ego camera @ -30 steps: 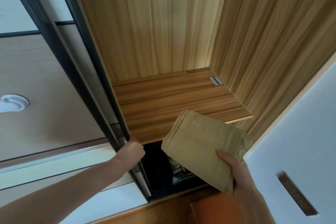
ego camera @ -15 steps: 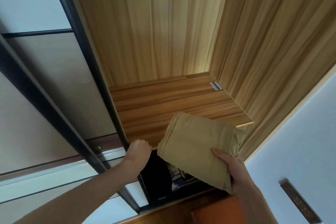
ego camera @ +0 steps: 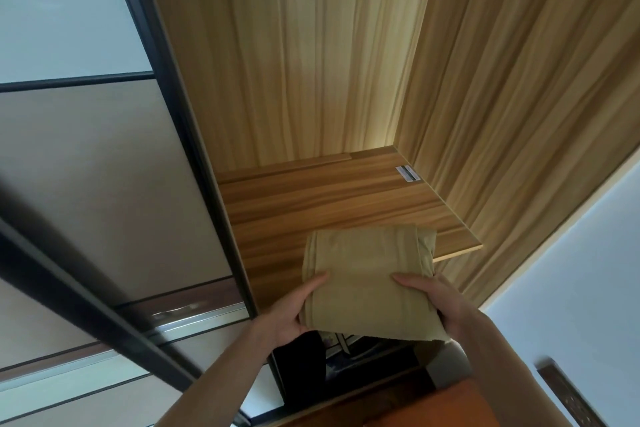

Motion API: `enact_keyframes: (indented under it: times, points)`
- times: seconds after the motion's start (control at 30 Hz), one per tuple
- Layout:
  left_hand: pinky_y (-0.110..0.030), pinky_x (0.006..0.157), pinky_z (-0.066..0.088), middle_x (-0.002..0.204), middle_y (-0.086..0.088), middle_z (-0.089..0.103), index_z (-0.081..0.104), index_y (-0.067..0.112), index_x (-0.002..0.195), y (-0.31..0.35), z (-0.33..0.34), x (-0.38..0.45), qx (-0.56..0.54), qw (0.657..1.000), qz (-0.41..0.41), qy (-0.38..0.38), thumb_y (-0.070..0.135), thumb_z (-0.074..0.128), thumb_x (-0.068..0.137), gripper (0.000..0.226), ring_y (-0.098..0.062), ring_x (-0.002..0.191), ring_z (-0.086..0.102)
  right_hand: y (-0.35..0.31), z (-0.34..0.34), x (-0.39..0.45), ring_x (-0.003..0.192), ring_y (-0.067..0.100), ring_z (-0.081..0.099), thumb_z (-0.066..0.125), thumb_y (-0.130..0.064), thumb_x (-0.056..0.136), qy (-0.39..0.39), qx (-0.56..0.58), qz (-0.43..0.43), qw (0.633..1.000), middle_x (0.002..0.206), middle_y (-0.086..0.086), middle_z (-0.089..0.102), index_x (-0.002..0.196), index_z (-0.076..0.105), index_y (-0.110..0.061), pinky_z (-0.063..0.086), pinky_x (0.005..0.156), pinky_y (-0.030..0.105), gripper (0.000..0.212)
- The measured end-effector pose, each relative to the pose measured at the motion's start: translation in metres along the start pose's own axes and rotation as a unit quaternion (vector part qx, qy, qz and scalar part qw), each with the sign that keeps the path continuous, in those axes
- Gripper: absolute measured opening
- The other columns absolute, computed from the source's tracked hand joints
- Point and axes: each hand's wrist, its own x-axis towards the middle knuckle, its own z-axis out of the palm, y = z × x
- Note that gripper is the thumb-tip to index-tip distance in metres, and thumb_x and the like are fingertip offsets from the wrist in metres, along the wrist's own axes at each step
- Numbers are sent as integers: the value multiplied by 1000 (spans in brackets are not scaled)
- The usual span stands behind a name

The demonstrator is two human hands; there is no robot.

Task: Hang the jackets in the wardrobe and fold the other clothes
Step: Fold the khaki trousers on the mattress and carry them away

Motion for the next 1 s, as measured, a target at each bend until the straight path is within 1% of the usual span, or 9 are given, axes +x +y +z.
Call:
enact_keyframes:
  times: [0.17,0.33,0.4,0.5,0.57,0.63,0.73,0.87,1.0]
  points:
    - [-43,85,64,118,-9,78,63,18,135,-2,-1,7,24,997,42,56,51,104,49,101,-28,107,76,2,2,22,107,35,75,102,-35,56,-8,-20,10,1000,117,13,77,132,64,-19,58,95,61,86]
    - [-45,83,64,106,-6,80,65,17,127,4,4,15,21,984,107,143,46,101,59,82,-27,100,77,-1,2,51,98,30,78,102,-47,55,6,-34,12,999,108,6,80,127,67,-24,62,87,59,83]
    - [-45,88,63,111,-4,79,66,24,126,6,8,20,13,976,140,164,45,97,65,71,-25,104,75,-7,1,65,93,25,79,101,-56,54,14,-48,8,999,102,1,81,124,67,-26,64,82,53,84]
    - [-37,76,62,115,0,75,63,37,117,10,12,31,-14,967,163,196,43,91,72,53,-22,101,74,-18,1,89,90,22,78,92,-71,56,32,-73,-9,997,102,-2,81,128,65,-26,65,72,37,89]
    - [-34,69,62,115,-2,75,62,35,121,10,13,41,-42,961,173,211,39,90,77,53,-21,96,76,-24,0,108,101,24,73,83,-79,61,54,-93,-18,994,114,-1,75,138,59,-23,61,84,42,97]
    - [-33,68,62,117,-2,75,61,34,124,11,14,50,-54,955,181,228,39,90,78,54,-22,98,76,-29,2,126,101,19,65,73,-81,69,67,-109,-21,992,113,-7,65,145,52,-24,54,77,38,97]
    - [-38,74,63,117,2,73,61,39,124,13,15,65,-59,945,186,261,44,89,78,53,-22,103,72,-35,5,155,91,10,58,65,-75,83,74,-137,-43,987,103,-14,58,147,51,-24,42,67,29,83]
    - [-49,94,60,116,3,73,61,33,137,15,13,85,-32,931,191,311,47,84,84,59,-24,104,71,-35,5,188,87,5,60,68,-69,86,73,-168,-65,981,99,-16,62,131,59,-26,45,69,24,63]
    - [-44,94,56,124,2,66,54,32,145,21,8,99,40,923,172,343,48,73,93,58,-25,107,65,-26,3,214,88,7,64,68,-61,91,73,-182,-78,978,98,-12,68,125,66,-19,46,64,22,55]
